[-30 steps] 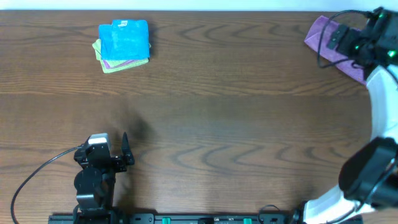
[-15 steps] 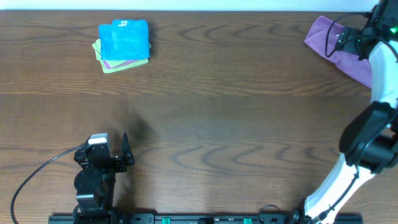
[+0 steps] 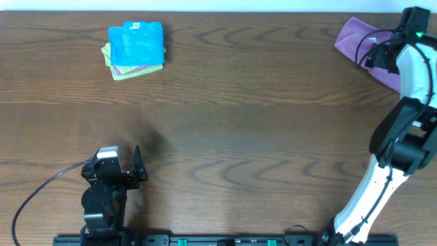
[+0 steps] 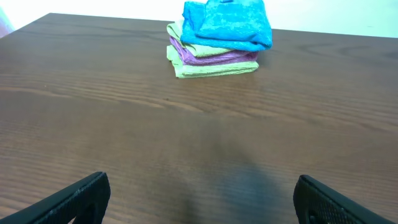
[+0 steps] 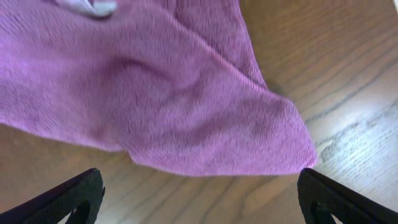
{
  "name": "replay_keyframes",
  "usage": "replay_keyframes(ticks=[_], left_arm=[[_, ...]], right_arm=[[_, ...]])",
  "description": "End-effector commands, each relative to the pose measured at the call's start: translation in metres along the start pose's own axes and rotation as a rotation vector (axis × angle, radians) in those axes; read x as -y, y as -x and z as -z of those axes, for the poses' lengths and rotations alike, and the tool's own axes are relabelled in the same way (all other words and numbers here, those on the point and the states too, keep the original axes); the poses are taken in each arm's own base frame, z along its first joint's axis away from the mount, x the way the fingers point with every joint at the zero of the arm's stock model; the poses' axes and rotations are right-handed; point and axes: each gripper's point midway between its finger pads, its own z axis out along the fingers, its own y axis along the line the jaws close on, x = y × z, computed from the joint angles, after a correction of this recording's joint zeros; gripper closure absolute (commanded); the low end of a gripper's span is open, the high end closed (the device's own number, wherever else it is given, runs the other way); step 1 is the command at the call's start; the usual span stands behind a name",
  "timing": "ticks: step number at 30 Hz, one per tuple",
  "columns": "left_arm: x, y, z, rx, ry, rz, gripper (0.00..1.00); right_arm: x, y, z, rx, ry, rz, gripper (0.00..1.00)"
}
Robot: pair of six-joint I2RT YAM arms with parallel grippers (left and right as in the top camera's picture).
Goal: Fold the cloth
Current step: 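Lower the right gripper onto the pink cloth and pinch its edge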
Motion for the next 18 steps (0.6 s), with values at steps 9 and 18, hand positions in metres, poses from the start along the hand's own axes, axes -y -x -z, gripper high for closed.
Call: replay_keyframes(ticks=[9, 18], left_arm=[[-0.002, -0.012, -0.003, -0.025, 0.013, 0.0, 0.05], [-0.002, -0.012, -0.003, -0.025, 0.013, 0.0, 0.05]], right_arm=[[-0.027, 0.033, -0.01, 0.057, 0.172, -0.081, 0.01], [-0.049, 0.007, -0.043, -0.029, 0.24, -0.088, 0.01]])
